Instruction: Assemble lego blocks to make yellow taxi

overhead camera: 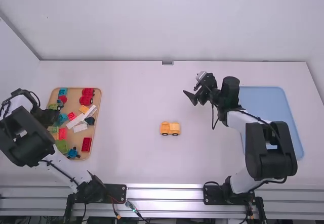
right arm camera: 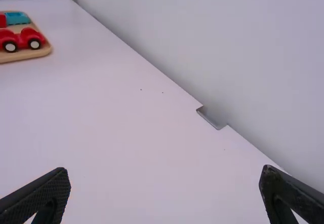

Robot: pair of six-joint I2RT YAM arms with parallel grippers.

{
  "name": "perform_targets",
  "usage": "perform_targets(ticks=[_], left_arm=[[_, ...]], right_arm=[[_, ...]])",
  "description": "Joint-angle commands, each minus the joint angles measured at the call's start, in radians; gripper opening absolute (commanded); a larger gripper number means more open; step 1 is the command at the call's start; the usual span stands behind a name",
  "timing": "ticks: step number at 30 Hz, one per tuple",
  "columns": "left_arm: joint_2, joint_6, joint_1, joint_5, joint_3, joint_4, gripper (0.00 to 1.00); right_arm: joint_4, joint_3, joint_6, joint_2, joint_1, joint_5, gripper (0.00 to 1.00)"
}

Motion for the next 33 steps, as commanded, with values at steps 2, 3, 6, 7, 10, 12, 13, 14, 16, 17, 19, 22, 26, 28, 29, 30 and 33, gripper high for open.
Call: perform_targets(ticks=[2, 3, 6, 7, 10, 12, 13, 14, 16, 17, 19, 22, 26, 28, 29, 30, 33], left_arm=[[-0.049, -0.033, -0.002, 0.001, -0.07, 0.021, 0.98], [-0.061, -0.032, -0.003, 0.0, -0.077, 0.029, 0.98], [-0.109, -0.025, -0.004, -0.002, -0.088, 0.052, 0.99], [-0.127, -0.026, -0.001, -0.015, -0.088, 0.055, 0.99], [-0.156, -0.022, 0.005, -0.05, -0.088, 0.054, 0.99], [-0.157, -0.021, 0.003, -0.076, -0.088, 0.052, 0.99], [-0.157, -0.023, 0.003, -0.101, -0.089, 0.035, 0.99], [-0.156, -0.022, 0.006, -0.129, -0.089, 0.001, 0.99], [-0.156, -0.022, 0.007, -0.132, -0.089, -0.021, 0.99], [-0.156, -0.023, 0.01, -0.131, -0.089, -0.026, 0.98], [-0.156, -0.022, 0.011, -0.142, -0.089, -0.032, 0.93], [-0.156, -0.012, 0.019, -0.154, -0.097, -0.018, 0.69], [-0.156, 0.073, 0.021, -0.084, -0.138, 0.055, 0.73], [-0.156, 0.091, 0.023, -0.051, -0.166, 0.095, 0.71], [-0.156, 0.09, 0.026, -0.048, -0.173, 0.106, 0.71], [-0.156, 0.087, 0.027, -0.048, -0.18, 0.114, 0.71], [-0.156, 0.08, 0.03, -0.052, -0.198, 0.142, 0.71]], right_arm=[[0.003, 0.024, -0.005, -0.027, -0.002, 0.0, 0.99], [0.003, 0.024, -0.005, -0.027, -0.002, 0.0, 0.99], [0.002, 0.024, -0.004, -0.027, -0.005, 0.0, 0.99], [0.002, 0.024, -0.004, -0.027, -0.01, 0.0, 0.99], [0.002, 0.024, -0.004, -0.027, -0.008, 0.0, 0.99], [0.002, 0.024, -0.005, -0.027, -0.005, 0.001, 0.99], [0.003, 0.024, -0.005, -0.027, -0.005, 0.0, 0.99], [0.003, 0.024, -0.005, -0.027, -0.006, 0.001, 0.99], [0.004, 0.024, -0.005, -0.027, -0.012, 0.0, 0.99], [0.003, 0.024, -0.005, -0.027, -0.011, 0.001, 0.99], [0.002, 0.024, -0.021, -0.027, -0.011, 0.0, 0.99], [0.002, 0.024, -0.03, -0.027, -0.011, 0.0, 0.99], [-0.005, 0.024, -0.03, -0.027, -0.01, 0.0, 0.99], [-0.005, 0.023, -0.03, -0.027, -0.01, 0.0, 0.99], [-0.005, 0.024, -0.03, -0.027, -0.01, 0.0, 0.99], [-0.005, 0.024, -0.03, -0.027, -0.01, 0.0, 0.99], [-0.005, 0.024, -0.03, -0.027, -0.01, 0.001, 0.99]])
